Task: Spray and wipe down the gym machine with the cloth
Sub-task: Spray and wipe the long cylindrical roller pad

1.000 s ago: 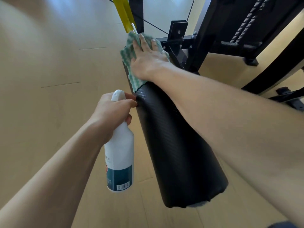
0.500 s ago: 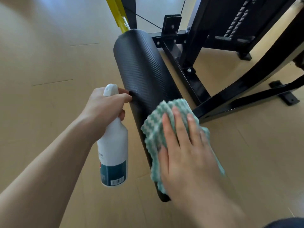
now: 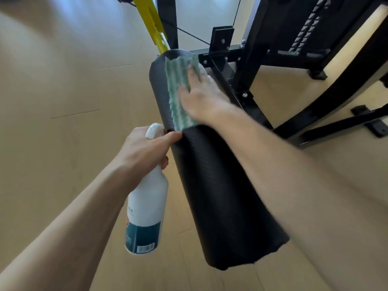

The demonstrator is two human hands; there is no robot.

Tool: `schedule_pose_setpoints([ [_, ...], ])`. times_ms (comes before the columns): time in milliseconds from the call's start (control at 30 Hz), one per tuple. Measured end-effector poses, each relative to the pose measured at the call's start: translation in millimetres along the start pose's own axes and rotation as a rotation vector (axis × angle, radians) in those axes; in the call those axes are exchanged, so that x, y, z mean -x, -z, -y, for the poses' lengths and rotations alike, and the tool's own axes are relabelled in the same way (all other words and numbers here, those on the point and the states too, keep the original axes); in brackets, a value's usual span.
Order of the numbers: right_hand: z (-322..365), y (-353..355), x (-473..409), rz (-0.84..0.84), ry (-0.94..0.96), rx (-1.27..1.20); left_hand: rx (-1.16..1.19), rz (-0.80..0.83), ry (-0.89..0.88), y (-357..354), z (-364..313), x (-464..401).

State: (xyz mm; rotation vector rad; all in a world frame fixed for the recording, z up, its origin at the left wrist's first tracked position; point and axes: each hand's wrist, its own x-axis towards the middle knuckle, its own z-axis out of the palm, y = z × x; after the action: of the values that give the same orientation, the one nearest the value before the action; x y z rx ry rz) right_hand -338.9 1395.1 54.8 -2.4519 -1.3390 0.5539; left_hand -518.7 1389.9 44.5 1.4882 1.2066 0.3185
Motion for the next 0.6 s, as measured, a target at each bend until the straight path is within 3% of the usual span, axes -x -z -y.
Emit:
schedule_pose_setpoints([
  [100,-11.5,-21.1,101.5,-0.025,0.029,0.200,0.056,0.005,0.039,-1.2,6.5,0.5],
  [200,-29.1,-47.0,218.8,-0.202,0.026,0.269,0.119,0.007,0.046,1.3,10.2,-2.7],
  [300,-49.8,-62.9,270.3,-0.303,0.089,0.395,0.103,0.026,0.050,3.3,11.5,-3.7],
  [433,-37.5,-54.4,241.3,-0.257,0.085,0.390,0.037,0.022,0.048,3.2,9.3,-2.8],
  [600,0.1,-27.6,101.4,-0.069,0.093,0.467,0.071,0.035,0.081,3.9,11.6,-6.1],
])
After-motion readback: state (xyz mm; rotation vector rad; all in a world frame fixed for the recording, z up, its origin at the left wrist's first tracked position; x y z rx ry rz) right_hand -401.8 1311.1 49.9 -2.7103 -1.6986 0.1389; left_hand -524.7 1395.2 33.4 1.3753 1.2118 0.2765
